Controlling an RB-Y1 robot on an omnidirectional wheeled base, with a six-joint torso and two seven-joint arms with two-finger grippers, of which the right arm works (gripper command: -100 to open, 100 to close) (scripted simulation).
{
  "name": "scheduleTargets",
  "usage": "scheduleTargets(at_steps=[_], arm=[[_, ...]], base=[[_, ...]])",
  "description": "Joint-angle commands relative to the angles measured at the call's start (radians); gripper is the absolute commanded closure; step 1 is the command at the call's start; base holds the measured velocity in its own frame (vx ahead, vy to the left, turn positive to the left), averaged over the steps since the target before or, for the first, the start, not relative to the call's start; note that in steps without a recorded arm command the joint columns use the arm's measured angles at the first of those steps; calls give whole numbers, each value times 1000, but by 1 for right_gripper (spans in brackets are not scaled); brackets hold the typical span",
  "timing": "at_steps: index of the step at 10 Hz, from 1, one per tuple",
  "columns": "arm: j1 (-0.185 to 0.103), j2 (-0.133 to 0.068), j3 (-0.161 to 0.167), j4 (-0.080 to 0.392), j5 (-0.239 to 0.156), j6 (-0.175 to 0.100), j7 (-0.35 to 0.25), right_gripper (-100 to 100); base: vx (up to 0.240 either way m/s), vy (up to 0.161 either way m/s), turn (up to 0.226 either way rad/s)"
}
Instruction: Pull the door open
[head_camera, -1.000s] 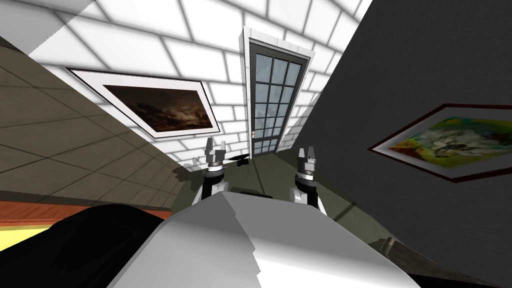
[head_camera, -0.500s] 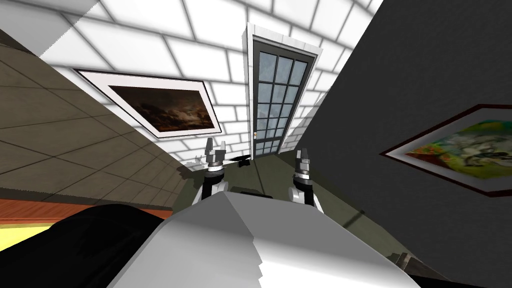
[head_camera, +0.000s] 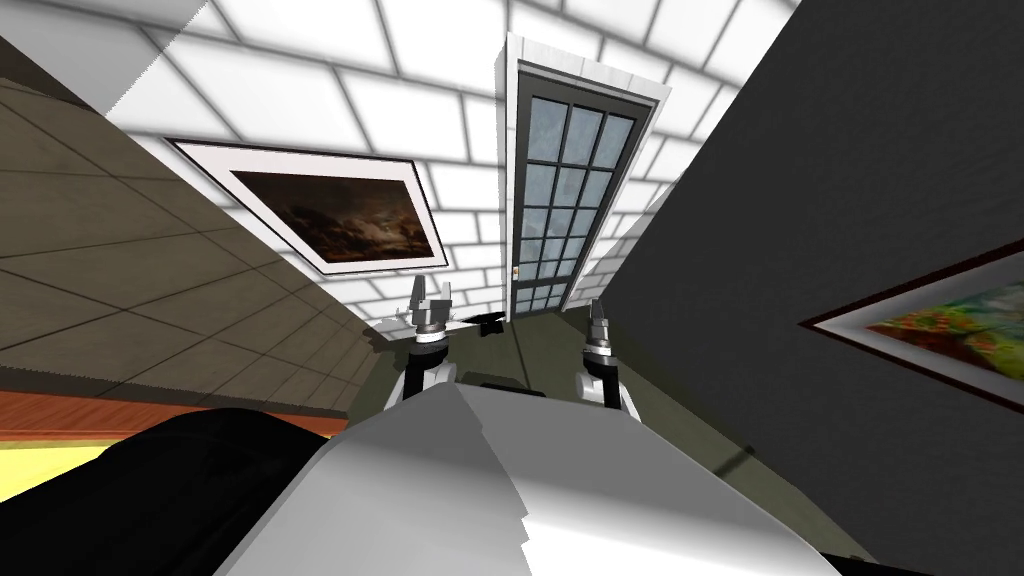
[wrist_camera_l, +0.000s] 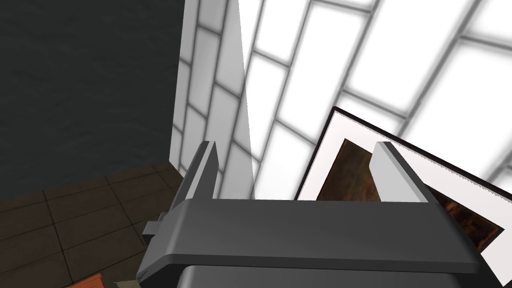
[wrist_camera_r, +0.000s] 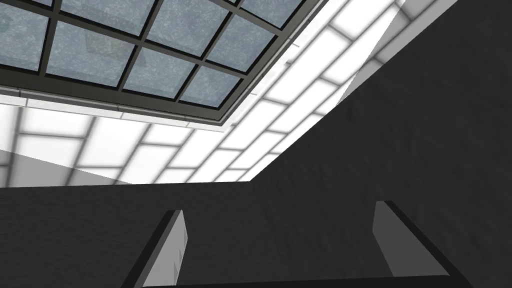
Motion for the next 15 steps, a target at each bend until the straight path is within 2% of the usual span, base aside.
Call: scheduleTargets(at_steps=[1,4,5,8,9,11,12,15], arm=[[-16,-4,-6,50,3,-11,40,-100],[-59,-14,-23,145,8,-31,113,-100],[-59,-14,-23,157,8,-31,113,-100],[-104,-23,-40,257,13,-52,190,-100],[-104,-23,-40,268,13,-52,190,-100],[-135,-29,-52,334,16,-67,243,-100],[-135,-29,-52,346,16,-67,243,-100],[-183,-37,-70,448,22,-89,325,-100]], base=[[108,16,89],[95,17,104],[61,10,23],[87,23,92],[64,7,35],[66,15,77],[64,21,48],[79,12,103]])
